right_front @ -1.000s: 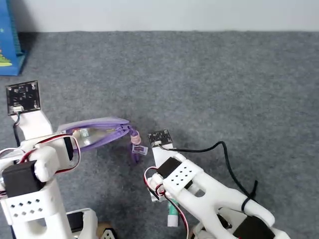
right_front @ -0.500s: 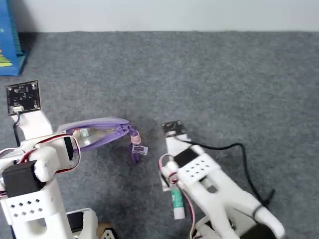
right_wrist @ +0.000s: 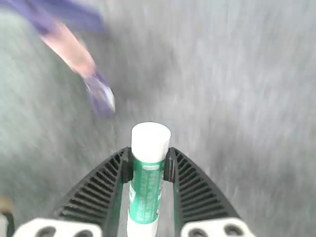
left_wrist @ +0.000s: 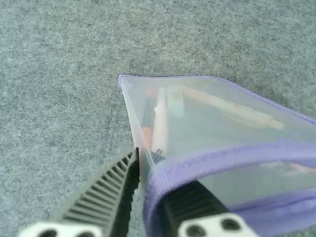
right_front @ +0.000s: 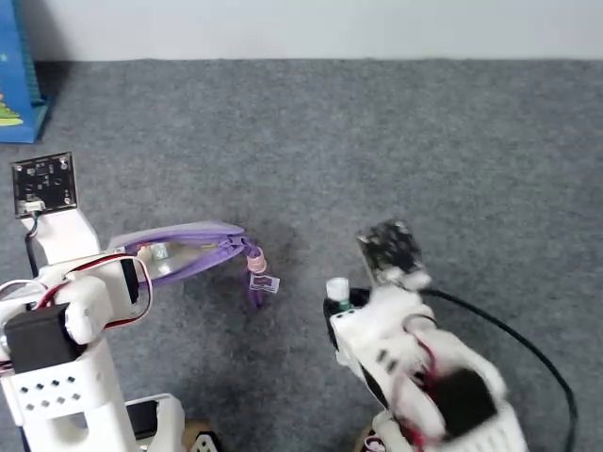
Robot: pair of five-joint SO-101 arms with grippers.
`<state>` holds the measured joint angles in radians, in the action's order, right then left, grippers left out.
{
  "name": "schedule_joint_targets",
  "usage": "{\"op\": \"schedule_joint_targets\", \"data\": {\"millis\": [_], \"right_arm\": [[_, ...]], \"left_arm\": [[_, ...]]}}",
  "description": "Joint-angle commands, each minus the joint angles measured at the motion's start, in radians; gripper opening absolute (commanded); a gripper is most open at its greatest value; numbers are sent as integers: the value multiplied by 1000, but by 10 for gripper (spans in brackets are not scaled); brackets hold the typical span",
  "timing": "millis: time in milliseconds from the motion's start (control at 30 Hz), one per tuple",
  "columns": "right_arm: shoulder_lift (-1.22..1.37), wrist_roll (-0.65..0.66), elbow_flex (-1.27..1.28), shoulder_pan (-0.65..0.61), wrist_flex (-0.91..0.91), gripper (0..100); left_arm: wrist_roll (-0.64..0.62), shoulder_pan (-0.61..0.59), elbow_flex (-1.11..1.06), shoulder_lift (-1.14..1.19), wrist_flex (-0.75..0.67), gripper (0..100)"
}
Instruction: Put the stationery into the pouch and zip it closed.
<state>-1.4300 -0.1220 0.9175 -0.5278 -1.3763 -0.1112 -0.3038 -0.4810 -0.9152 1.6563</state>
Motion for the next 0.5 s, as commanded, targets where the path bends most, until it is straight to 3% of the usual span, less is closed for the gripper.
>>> {"op": "schedule_joint_targets", "data": {"millis": [0,467], "right_arm": [[-28,12,-127,-41,-1,8],[-24,-49,-212,-343,602,8]], "left_arm": [[0,-2,56,-8,0,12],[0,-2,56,-8,5,12]]}}
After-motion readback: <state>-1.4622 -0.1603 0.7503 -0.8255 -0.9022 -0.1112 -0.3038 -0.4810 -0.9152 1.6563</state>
